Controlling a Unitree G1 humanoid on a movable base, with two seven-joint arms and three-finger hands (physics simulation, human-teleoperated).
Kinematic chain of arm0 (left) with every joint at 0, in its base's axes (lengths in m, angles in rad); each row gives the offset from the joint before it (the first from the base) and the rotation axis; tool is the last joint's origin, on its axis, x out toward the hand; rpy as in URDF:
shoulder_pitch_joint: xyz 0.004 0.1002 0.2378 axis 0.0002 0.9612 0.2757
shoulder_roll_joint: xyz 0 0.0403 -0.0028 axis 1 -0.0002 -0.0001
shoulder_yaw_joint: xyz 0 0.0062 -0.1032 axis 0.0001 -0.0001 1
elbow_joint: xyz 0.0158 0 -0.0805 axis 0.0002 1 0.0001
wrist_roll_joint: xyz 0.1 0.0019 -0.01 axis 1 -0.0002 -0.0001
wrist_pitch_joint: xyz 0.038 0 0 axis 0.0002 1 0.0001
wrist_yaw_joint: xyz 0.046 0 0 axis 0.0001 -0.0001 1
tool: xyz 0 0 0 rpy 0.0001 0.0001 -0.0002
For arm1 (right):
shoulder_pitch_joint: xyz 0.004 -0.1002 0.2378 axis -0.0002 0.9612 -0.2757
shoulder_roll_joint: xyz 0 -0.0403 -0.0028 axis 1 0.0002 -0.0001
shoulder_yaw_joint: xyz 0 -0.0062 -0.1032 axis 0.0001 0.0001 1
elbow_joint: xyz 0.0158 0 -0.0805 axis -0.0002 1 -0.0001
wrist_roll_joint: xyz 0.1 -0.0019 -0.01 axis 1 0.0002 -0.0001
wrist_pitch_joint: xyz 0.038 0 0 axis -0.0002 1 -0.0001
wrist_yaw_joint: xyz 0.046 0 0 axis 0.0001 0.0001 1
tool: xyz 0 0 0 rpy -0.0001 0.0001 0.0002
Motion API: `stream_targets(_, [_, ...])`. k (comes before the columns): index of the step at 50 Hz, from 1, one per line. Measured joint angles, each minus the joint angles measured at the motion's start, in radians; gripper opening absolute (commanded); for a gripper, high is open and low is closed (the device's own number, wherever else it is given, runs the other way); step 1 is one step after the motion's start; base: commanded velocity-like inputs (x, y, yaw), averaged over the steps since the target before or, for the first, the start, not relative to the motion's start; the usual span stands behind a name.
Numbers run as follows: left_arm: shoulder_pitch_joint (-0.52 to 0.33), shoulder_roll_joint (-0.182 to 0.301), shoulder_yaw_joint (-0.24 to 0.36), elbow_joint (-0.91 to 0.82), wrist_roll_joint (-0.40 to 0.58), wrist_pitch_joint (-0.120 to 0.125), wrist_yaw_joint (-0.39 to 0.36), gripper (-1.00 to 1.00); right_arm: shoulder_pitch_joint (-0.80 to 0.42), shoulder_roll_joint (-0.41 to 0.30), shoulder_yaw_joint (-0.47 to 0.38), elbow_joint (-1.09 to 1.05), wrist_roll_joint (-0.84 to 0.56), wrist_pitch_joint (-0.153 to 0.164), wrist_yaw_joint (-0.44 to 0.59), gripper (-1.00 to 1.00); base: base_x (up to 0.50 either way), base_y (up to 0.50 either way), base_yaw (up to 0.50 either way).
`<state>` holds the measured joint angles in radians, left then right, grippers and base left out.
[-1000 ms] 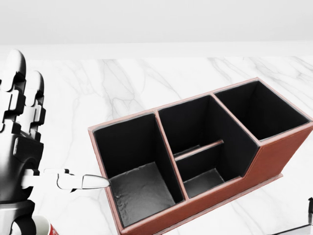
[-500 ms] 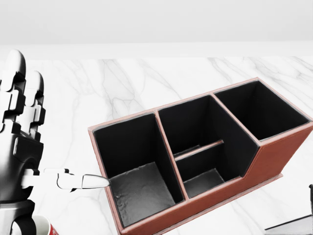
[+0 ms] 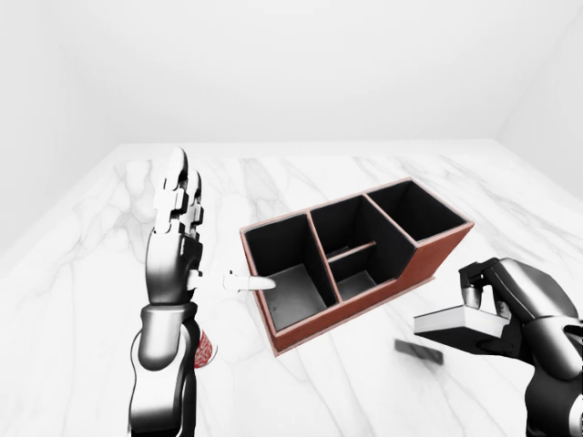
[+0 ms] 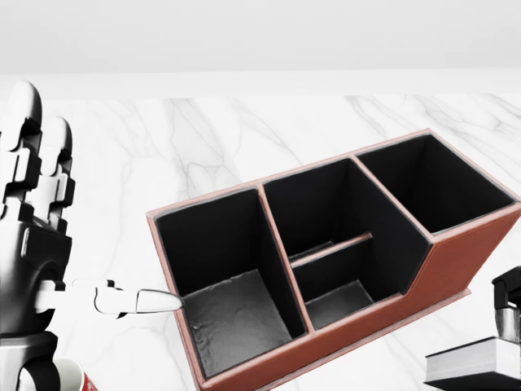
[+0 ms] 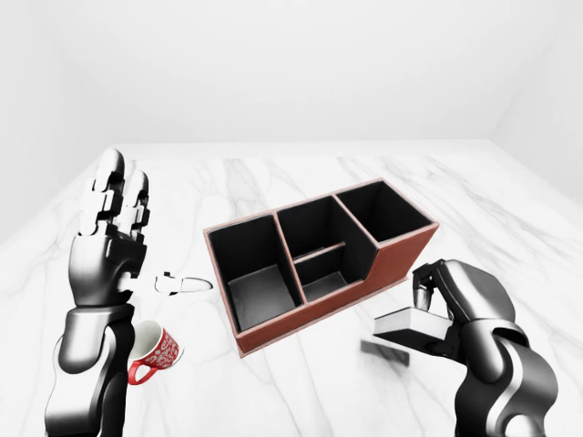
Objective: Pick up the book and place it in the back compartment of the caddy.
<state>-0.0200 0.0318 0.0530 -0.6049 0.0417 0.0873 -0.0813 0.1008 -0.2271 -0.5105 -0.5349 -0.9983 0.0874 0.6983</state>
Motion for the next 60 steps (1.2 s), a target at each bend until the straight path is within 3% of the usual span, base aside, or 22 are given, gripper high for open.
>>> stream_targets(41, [0.000, -0.001, -0.003, 0.013, 0.007, 0.000, 0.001, 1.00, -0.136, 0.035, 0.246, -0.100, -0.143, 0.000, 0.000, -1.00, 0.00, 0.00, 0.00])
stream_targets(60, [0.001, -0.002, -0.007, 0.013, 0.011, 0.000, 0.001, 1.00, -0.177, 0.057, 0.321, -0.106, -0.185, 0.000, 0.000, -1.00, 0.00, 0.00, 0.00])
